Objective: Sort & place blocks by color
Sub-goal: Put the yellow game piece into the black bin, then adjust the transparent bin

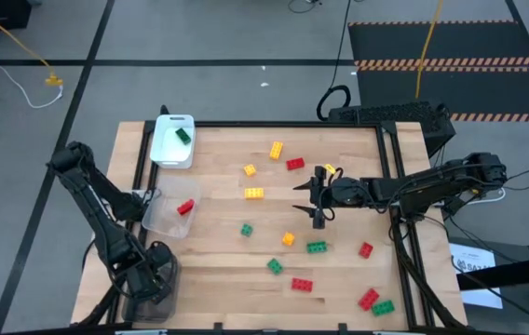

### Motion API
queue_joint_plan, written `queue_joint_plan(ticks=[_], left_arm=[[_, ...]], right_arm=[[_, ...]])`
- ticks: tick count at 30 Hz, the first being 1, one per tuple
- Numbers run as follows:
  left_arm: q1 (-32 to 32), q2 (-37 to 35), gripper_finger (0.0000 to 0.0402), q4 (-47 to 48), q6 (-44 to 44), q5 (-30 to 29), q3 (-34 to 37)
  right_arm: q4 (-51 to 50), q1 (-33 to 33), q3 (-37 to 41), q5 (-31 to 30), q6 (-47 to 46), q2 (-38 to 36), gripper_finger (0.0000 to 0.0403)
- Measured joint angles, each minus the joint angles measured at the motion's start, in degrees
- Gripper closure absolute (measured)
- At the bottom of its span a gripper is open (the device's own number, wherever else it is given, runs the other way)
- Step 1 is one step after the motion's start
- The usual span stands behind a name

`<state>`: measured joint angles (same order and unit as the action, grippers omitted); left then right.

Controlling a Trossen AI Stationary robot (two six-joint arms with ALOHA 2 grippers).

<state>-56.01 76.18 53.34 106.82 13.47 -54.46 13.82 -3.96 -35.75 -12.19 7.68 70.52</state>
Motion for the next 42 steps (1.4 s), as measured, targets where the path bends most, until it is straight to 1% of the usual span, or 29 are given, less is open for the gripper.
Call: queue_joint_plan(ticks=[7,9,12,18,21,24,29,33,35,37,42], left_arm=[[0.0,0.0,0.0232,-0.29,-0.32,-0.2,0.0],[0.0,0.0,0.0225,-0.33,-0.43,-0.22,0.0],[0.0,0.0,0.0203,-0.33,-0.5,-0.22,0.0],[0.0,0.0,0.014,-0.28,-0.83,-0.45,0.0],[0.35,0.0,0.0115,-0.15,-3.6,-3.06,0.0],[1.82,-0.02,0.0104,-0.21,-6.98,-6.37,0.0],[6.51,-0.07,0.0106,-0.26,-13.64,-6.67,-0.33],[10.66,-0.17,0.0122,-0.33,-20.71,-6.72,-2.04],[12.63,-0.17,0.0131,-0.36,-24.79,-7.75,-3.2],[14.77,-0.2,0.014,-0.87,-29.26,-10.05,-4.54],[20.77,-0.22,0.0156,-3.57,-40.84,-19.63,-6.53]], right_arm=[[-0.02,0.0,0.0,0.0,0.0,0.0,0.0163],[0.0,0.02,0.0,0.0,0.02,0.0,0.0163],[-0.02,0.0,0.0,0.02,0.02,0.0,0.0163],[-0.02,0.0,0.0,0.02,0.02,0.0,0.0163],[-0.02,0.0,0.0,0.02,0.02,0.0,0.0163],[0.0,0.0,0.0,0.02,0.06,0.0,0.0163],[0.0,0.02,0.0,0.02,0.18,0.0,0.0163],[0.0,0.02,0.0,0.02,0.26,0.0,0.0163],[0.02,0.02,0.0,0.02,0.28,0.0,0.0163],[0.02,0.02,0.0,0.02,0.26,0.0,0.0163],[0.02,0.02,0.0,0.25,-2.82,0.0,0.0163]])
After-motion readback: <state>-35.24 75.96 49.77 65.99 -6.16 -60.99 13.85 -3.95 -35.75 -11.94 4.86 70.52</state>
